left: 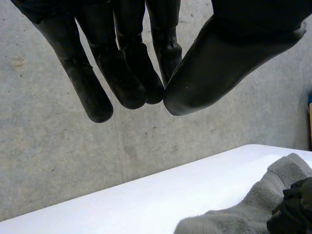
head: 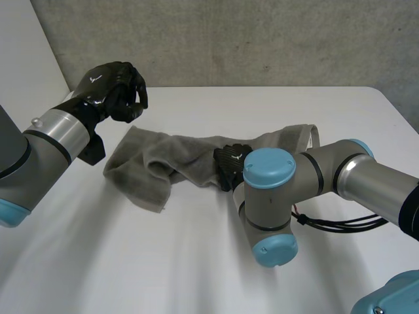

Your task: Fold the towel.

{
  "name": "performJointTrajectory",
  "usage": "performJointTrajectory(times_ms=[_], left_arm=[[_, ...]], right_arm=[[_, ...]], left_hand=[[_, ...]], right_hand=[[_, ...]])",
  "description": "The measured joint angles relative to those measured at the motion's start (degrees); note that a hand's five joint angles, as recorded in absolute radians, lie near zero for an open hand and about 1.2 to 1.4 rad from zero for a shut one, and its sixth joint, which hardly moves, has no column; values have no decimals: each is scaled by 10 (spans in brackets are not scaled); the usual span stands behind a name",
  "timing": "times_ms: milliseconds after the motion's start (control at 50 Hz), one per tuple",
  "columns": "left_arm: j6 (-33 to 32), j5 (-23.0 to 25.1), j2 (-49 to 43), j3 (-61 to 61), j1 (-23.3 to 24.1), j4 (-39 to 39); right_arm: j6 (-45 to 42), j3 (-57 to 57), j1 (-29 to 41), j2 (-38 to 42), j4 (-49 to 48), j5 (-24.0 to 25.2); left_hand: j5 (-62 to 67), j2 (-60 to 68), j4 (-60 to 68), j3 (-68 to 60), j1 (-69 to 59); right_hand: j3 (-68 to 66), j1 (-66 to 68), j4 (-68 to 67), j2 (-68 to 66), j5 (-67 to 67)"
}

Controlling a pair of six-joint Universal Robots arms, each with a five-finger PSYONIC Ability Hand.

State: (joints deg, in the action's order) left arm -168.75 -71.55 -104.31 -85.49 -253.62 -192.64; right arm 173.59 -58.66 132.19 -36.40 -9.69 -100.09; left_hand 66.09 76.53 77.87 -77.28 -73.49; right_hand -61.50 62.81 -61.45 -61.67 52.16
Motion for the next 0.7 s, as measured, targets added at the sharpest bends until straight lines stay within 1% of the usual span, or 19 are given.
performJointTrajectory(times_ms=[120, 200, 260, 320, 340, 360, 380, 400, 420, 460, 540, 600, 700], left_arm=[[0, 0, 0, 0, 0, 0], [0, 0, -1, 0, 0, -1], [-3, 1, -1, -1, 0, -1], [-6, 3, -7, -2, 1, -2], [-7, 4, -10, -2, 1, -3], [-8, 5, -15, -3, 2, -4], [-10, 6, -22, -2, 3, -4], [-11, 6, -26, -2, 4, -3], [-14, 7, -39, 0, 6, -3], [-20, 8, -53, 1, 8, -3], [-43, 8, -85, 4, 13, -2], [-73, 7, -109, 5, 16, -2], [-101, 5, -131, 5, 18, -2]], right_arm=[[0, 0, -1, 1, -8, 1], [-1, 0, -3, 4, -7, 2], [-1, 0, -4, 4, -5, 3], [-2, 0, -6, 4, -4, 3], [-3, 0, -6, 3, -3, 4], [-4, 0, -6, 3, -3, 4], [-4, 0, -7, 2, -2, 4], [-5, 0, -7, 2, -2, 5], [-6, 0, -9, 1, -1, 5], [-7, -1, -11, 0, 0, 7], [-6, -9, -21, -8, 2, 9], [-5, -28, -37, -34, 3, 13], [-6, -65, -66, -85, 2, 26]], left_hand=[[0, 0, 0, 0, 0], [0, 0, 0, 0, 0], [0, -1, 0, 0, 1], [-147, -152, -161, 155, 125], [-259, -264, -272, 262, 232], [-345, -355, -354, 354, 324], [-440, -449, -444, 446, 419], [-483, -479, -486, 477, 451], [-576, -572, -575, 568, 545], [-610, -597, -605, 602, 568], [-614, -598, -607, 604, 568], [-614, -598, -607, 604, 568], [-614, -598, -607, 604, 568]], right_hand=[[-10, 4, -12, -10, 8], [49, -62, 48, 52, -56], [72, -85, 67, 68, -78], [64, -76, 60, 62, -71], [48, -60, 45, 48, -56], [34, -47, 33, 34, -44], [-10, -1, -6, -11, -4], [-40, 31, -41, -42, 34], [-120, 117, -121, -125, 118], [-137, 128, -145, -132, 138], [-137, 128, -150, -132, 138], [-137, 128, -150, -132, 138], [-137, 128, -150, -132, 138]])
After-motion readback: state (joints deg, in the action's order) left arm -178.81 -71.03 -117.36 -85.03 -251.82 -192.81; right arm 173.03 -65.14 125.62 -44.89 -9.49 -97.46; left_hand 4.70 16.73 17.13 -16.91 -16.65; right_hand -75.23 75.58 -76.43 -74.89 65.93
